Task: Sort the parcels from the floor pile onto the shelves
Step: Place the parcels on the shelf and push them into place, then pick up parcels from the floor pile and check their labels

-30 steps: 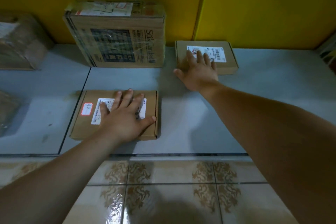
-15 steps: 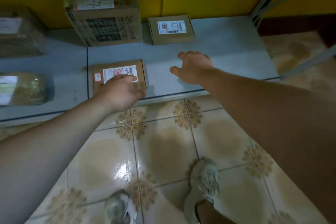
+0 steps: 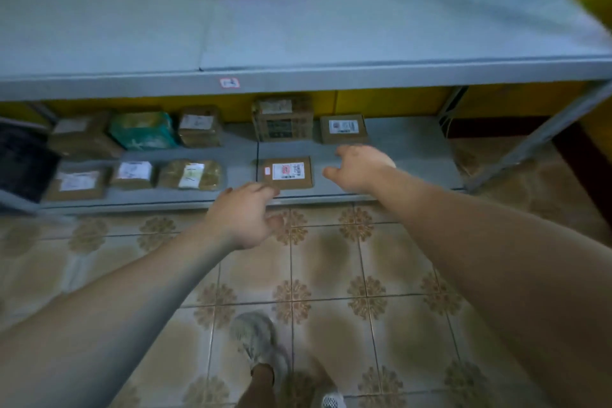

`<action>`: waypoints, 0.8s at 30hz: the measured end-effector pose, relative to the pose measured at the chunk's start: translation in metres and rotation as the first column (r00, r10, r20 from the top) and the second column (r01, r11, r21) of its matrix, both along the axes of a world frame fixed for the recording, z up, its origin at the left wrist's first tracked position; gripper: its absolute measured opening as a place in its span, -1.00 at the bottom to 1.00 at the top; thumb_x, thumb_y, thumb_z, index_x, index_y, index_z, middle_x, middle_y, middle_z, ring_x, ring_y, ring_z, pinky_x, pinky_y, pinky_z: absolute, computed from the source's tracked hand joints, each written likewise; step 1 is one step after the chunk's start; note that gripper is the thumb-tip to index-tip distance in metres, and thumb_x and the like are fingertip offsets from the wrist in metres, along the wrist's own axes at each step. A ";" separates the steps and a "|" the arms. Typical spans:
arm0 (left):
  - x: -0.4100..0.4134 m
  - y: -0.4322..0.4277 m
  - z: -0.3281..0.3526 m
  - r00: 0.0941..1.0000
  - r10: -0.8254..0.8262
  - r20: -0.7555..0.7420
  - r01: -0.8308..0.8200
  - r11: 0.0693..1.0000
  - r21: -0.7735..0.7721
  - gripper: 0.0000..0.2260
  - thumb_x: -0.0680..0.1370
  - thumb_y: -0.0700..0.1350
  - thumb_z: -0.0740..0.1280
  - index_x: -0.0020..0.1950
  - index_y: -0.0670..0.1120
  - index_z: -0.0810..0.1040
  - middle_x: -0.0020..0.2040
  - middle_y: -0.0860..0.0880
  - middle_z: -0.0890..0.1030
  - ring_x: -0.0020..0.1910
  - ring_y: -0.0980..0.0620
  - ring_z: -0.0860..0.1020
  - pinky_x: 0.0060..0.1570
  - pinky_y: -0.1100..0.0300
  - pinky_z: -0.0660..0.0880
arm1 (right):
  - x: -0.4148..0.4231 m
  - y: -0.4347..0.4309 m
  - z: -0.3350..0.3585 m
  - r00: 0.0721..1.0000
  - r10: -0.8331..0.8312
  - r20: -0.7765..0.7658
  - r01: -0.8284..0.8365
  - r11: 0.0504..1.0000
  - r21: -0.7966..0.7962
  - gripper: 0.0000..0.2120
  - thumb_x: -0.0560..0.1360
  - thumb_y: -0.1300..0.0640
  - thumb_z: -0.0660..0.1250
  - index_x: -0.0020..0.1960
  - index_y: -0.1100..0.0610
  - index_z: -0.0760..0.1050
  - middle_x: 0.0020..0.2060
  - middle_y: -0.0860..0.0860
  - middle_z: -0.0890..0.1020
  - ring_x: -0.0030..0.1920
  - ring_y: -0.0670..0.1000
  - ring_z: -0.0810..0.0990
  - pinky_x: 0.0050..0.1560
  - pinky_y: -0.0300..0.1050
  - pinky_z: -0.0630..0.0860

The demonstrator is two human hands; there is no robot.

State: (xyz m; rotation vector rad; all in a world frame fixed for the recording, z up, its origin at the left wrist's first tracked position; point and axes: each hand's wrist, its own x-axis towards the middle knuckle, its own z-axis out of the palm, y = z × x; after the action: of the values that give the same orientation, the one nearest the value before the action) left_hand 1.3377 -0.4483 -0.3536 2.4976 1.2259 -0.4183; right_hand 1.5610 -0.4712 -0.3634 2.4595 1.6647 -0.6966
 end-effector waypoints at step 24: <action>-0.465 -0.084 0.309 0.730 0.574 0.370 -0.652 0.748 0.127 -0.58 0.55 0.19 0.30 0.34 0.03 0.49 0.24 0.04 0.58 0.14 0.04 0.55 0.12 0.11 0.51 | -0.501 0.013 0.326 0.811 0.583 0.049 -0.560 0.750 0.353 -0.53 0.60 -0.19 0.21 0.37 0.07 0.46 0.31 0.09 0.53 0.28 0.11 0.49 0.22 -0.01 0.42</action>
State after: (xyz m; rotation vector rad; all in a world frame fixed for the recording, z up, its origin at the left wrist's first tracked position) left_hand 0.8722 -0.5326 -0.0449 2.0250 1.9473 0.3122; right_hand 1.0605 -0.4585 -0.0378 1.9040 2.5871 -0.4152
